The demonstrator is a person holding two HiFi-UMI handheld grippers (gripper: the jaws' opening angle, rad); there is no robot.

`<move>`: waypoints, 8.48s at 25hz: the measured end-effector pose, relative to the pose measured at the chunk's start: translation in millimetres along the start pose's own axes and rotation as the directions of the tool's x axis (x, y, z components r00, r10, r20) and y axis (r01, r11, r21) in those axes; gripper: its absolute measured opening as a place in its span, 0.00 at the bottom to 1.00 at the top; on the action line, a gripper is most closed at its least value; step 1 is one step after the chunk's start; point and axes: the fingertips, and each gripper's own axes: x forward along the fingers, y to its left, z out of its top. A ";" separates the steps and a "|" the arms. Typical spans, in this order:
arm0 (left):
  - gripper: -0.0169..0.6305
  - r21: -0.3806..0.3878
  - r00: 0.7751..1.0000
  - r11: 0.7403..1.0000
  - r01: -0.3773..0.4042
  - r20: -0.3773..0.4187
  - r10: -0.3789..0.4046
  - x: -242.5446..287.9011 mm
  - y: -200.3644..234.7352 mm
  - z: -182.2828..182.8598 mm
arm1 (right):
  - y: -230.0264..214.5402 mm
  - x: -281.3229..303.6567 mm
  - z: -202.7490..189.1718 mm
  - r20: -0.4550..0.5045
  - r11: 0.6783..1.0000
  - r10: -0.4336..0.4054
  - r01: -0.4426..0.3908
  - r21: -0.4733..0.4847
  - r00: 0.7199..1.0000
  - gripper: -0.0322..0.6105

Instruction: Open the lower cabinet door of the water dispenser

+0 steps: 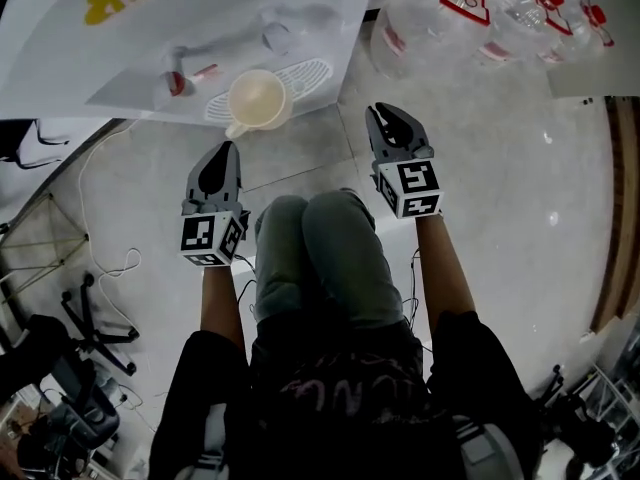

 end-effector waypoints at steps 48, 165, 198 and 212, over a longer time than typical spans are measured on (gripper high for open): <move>0.04 0.101 0.997 0.995 0.007 -0.075 0.001 49.2 50.7 -184.7 | 12.2 148.8 -94.9 0.092 0.953 0.303 -0.300 -0.050 0.948 0.46; 0.04 -0.082 0.959 0.996 0.036 -0.278 -0.058 -364.4 12.7 -98.1 | 411.3 -137.8 -102.9 -0.253 0.976 0.219 -0.210 0.063 0.942 0.07; 0.04 -0.099 0.992 0.990 0.103 -0.059 -0.109 -405.0 -117.8 208.2 | 288.9 -367.3 194.5 -0.018 0.990 0.079 -0.076 0.120 0.997 0.07; 0.04 -0.103 0.989 0.988 0.113 0.112 -0.101 -442.2 -161.1 306.9 | 261.8 -451.7 283.5 0.079 0.996 0.044 -0.049 0.069 0.996 0.07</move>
